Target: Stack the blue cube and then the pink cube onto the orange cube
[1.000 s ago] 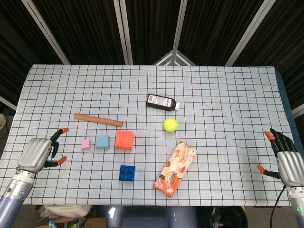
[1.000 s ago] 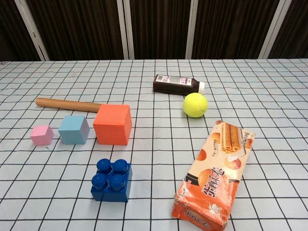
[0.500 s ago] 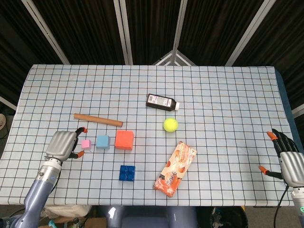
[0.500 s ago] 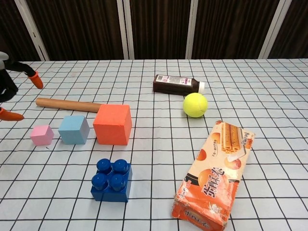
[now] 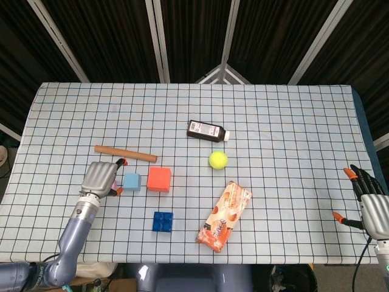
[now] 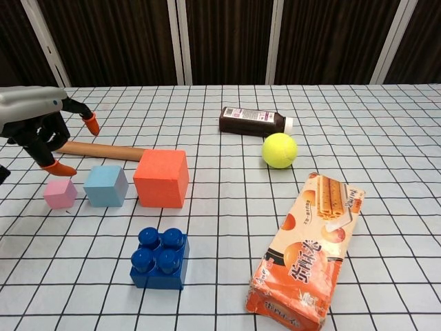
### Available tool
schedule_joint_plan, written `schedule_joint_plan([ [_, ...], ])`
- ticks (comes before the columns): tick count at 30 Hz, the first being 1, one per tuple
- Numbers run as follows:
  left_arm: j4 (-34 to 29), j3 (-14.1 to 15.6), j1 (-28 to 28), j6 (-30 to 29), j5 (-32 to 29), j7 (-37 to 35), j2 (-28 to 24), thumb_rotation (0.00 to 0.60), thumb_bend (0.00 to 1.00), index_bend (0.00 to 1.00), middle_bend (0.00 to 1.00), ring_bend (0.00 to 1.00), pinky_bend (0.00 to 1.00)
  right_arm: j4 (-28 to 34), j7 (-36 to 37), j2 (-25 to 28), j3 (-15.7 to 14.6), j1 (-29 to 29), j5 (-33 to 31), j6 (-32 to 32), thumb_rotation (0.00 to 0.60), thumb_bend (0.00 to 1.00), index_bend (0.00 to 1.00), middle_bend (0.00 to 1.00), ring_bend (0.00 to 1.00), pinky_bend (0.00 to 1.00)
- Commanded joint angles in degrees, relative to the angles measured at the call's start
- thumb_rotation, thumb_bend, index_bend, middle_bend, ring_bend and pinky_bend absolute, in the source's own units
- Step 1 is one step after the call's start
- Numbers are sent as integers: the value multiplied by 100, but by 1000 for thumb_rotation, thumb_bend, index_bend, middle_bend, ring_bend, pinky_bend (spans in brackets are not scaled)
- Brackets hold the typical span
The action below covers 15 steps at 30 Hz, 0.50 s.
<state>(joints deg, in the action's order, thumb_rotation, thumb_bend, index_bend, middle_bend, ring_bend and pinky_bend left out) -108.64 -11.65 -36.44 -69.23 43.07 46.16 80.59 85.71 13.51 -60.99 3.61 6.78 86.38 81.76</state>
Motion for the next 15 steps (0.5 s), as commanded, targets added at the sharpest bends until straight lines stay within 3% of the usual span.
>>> schedule_joint_plan([
  [1,63,60,-60,-37,-81,59,64,600,239,262,804,757,816,-2,0,0,1,1,-5,-5,600,129,0,7,28,125],
  [15,338,257,-283,137,-382,37,187,600,240,243,804,757,817,30,-66,3,-7,26,-29,-82,600,128,0,7,28,125],
])
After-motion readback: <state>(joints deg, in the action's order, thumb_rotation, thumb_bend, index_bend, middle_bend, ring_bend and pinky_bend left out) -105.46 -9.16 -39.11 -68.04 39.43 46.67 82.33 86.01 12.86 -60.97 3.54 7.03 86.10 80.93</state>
